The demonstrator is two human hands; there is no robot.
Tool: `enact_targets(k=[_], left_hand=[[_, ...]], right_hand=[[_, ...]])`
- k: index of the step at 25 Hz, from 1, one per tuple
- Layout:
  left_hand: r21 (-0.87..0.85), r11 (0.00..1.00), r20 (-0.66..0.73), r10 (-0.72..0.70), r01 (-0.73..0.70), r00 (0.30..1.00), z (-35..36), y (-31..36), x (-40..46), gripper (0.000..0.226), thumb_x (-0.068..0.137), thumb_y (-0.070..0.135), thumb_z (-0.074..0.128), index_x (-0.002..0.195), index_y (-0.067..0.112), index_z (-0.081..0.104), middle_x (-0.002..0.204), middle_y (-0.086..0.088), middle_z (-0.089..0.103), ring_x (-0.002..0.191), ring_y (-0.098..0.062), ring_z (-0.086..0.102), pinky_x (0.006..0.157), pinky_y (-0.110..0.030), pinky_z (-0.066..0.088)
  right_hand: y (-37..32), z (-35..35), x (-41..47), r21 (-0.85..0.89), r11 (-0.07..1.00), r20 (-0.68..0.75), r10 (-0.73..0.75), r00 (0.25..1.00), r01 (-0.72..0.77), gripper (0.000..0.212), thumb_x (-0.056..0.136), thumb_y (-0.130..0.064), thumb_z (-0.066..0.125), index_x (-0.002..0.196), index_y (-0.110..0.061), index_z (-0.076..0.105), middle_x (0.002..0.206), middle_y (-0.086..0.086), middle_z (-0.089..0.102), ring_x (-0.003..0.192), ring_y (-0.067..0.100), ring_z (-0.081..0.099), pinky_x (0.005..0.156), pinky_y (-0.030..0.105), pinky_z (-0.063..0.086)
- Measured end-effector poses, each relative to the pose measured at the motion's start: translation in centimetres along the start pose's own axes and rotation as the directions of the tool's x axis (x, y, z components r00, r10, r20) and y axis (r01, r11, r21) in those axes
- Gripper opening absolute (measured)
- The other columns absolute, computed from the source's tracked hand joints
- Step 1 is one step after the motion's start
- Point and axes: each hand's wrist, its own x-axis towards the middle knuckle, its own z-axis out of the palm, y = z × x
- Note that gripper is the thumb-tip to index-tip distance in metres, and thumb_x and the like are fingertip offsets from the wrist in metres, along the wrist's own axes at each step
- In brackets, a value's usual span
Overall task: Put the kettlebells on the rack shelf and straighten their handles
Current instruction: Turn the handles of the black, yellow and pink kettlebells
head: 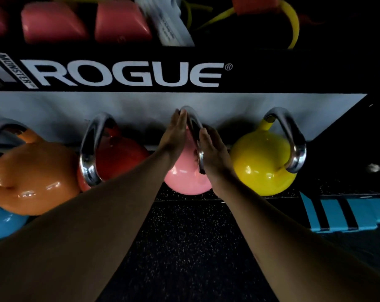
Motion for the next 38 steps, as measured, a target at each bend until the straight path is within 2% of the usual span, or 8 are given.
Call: enact_targets(k=[7,16,23,25,28,31,36,38], left_hand=[[-0.2,0.976,0.073,-0.072,0.085,0.995,-0.4,1.4,2.0,0.054,0.105,0.039,0.026,0.147,0.008,0.038,0.152,-0.014,0.042,0.14,-0.019,0.039,0.119,-0.032,0.026],[-0.143,0.987,0.092,-0.059,0.072,0.994,-0.4,1.1,0.7,0.055,0.102,0.048,0.028,0.149,0.019,0.034,0.155,-0.006,0.038,0.141,-0.02,0.037,0.108,-0.029,0.035],[-0.029,1.0,0.08,-0.002,0.004,0.997,-0.7,0.3,1.6,0.058,0.101,0.052,0.024,0.148,0.02,0.039,0.154,-0.007,0.041,0.142,-0.018,0.037,0.118,-0.037,0.027],[0.0,1.0,0.098,0.007,-0.007,0.995,-1.0,0.1,1.7,0.06,0.1,0.054,0.023,0.149,0.022,0.037,0.155,-0.007,0.039,0.143,-0.02,0.035,0.119,-0.042,0.026],[-0.002,1.0,0.079,0.031,-0.031,0.996,-0.9,0.2,1.7,0.057,0.102,0.049,0.023,0.15,0.02,0.034,0.157,-0.008,0.035,0.145,-0.02,0.03,0.121,-0.042,0.022],[0.01,0.999,0.099,0.038,-0.039,0.994,-0.8,-0.1,1.5,0.056,0.103,0.047,0.021,0.152,0.022,0.03,0.158,-0.009,0.033,0.145,-0.022,0.03,0.121,-0.039,0.021],[0.002,1.0,0.115,0.029,-0.03,0.993,-1.0,0.2,1.4,0.055,0.103,0.047,0.021,0.153,0.023,0.027,0.16,-0.006,0.029,0.147,-0.019,0.026,0.122,-0.037,0.019],[-0.013,1.0,0.105,0.013,-0.011,0.994,-0.9,0.5,1.3,0.055,0.103,0.046,0.022,0.152,0.021,0.029,0.16,-0.007,0.03,0.147,-0.019,0.027,0.122,-0.039,0.02]], right_hand=[[-0.2,3.8,-0.1,0.03,0.998,-0.035,0.059,0.998,-0.058,0.045,0.106,-0.036,0.025,0.147,-0.025,0.041,0.141,0.009,0.057,0.129,0.025,0.053,0.11,0.044,0.041],[0.4,4.0,-0.4,-0.02,0.998,-0.067,0.05,0.997,-0.051,0.047,0.106,-0.038,0.022,0.15,-0.027,0.035,0.148,0.005,0.051,0.136,0.02,0.047,0.114,0.042,0.038],[0.4,3.0,-0.5,0.011,0.999,-0.037,0.03,0.999,-0.03,0.044,0.106,-0.036,0.027,0.148,-0.03,0.038,0.103,-0.028,0.07,0.086,-0.015,0.062,0.08,0.01,0.05],[0.6,2.9,-0.4,0.044,0.999,-0.043,0.034,0.998,-0.032,0.043,0.106,-0.035,0.029,0.147,-0.03,0.041,0.081,-0.034,0.068,0.088,-0.01,0.065,0.082,0.024,0.054],[0.6,3.0,-0.3,0.095,0.995,-0.019,0.045,0.999,-0.043,0.043,0.106,-0.034,0.03,0.147,-0.028,0.041,0.099,-0.023,0.073,0.108,0.008,0.063,0.096,0.044,0.051],[0.9,2.5,-0.3,0.021,1.0,0.012,0.017,1.0,-0.018,0.044,0.105,-0.037,0.028,0.148,-0.031,0.039,0.134,-0.004,0.062,0.106,-0.007,0.061,0.089,0.018,0.052],[1.1,2.6,0.0,0.045,0.998,0.005,0.035,0.999,-0.035,0.044,0.105,-0.036,0.028,0.147,-0.03,0.041,0.091,-0.027,0.07,0.096,0.0,0.066,0.085,0.034,0.056],[1.4,2.6,0.1,0.035,0.999,0.013,0.013,1.0,-0.013,0.044,0.105,-0.034,0.028,0.147,-0.029,0.04,0.092,-0.029,0.063,0.083,-0.017,0.063,0.075,0.017,0.054]])
